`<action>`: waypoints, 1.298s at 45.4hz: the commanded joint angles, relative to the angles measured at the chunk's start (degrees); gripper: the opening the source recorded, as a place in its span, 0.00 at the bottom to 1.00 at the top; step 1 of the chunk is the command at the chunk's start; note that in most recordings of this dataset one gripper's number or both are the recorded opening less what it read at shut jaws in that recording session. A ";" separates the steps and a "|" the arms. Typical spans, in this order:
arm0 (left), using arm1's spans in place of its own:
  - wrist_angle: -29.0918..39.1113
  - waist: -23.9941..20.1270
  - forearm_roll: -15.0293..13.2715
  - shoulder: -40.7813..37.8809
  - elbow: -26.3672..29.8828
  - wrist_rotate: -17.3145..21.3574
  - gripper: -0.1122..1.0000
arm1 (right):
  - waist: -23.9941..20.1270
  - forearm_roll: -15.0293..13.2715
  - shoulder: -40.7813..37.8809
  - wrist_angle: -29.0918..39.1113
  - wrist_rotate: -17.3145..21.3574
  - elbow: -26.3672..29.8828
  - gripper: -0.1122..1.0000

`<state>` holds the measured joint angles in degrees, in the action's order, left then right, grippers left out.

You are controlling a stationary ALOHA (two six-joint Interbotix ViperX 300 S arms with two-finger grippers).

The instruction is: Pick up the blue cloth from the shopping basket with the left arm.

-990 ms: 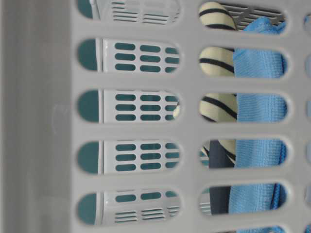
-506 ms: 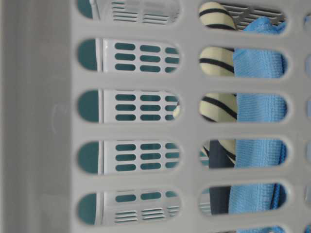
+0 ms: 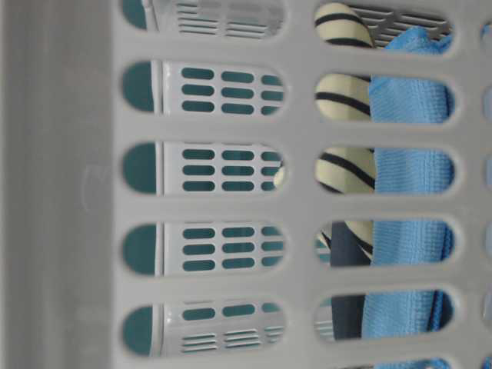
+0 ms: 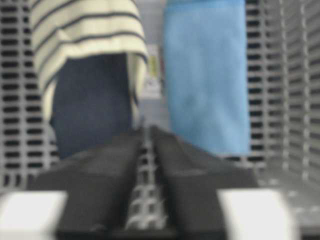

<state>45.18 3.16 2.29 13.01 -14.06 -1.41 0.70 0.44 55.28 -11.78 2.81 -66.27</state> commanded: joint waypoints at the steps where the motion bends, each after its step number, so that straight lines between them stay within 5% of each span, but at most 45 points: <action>1: 0.70 0.79 0.26 -2.64 4.04 -0.70 0.38 | 0.44 0.18 -0.18 -0.35 0.09 1.32 0.83; 7: 1.41 2.46 0.26 -8.44 7.47 -0.70 0.72 | 1.05 0.18 -0.26 -0.26 0.09 1.32 0.80; 12: 1.76 3.52 0.26 -13.36 9.58 -0.97 0.90 | 1.58 0.09 -0.18 -0.18 0.09 1.23 0.80; 37: -0.79 4.92 0.26 -25.40 8.09 -0.97 0.88 | 1.93 0.18 -0.09 0.18 0.09 0.70 0.80; 45: -1.14 4.92 0.26 -25.05 6.33 -0.35 0.78 | 2.02 0.18 -0.09 0.18 0.09 0.35 0.80; 56: 0.70 4.92 0.35 -21.97 8.70 0.09 0.22 | 2.02 0.18 -0.09 0.18 0.09 0.18 0.80; 59: 2.11 4.92 0.26 -20.65 10.81 0.09 0.21 | 2.02 0.18 -0.09 0.18 0.09 0.18 0.80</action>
<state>45.97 8.35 2.37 -10.63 -6.42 -1.05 2.64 0.44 55.46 -11.34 2.81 -66.53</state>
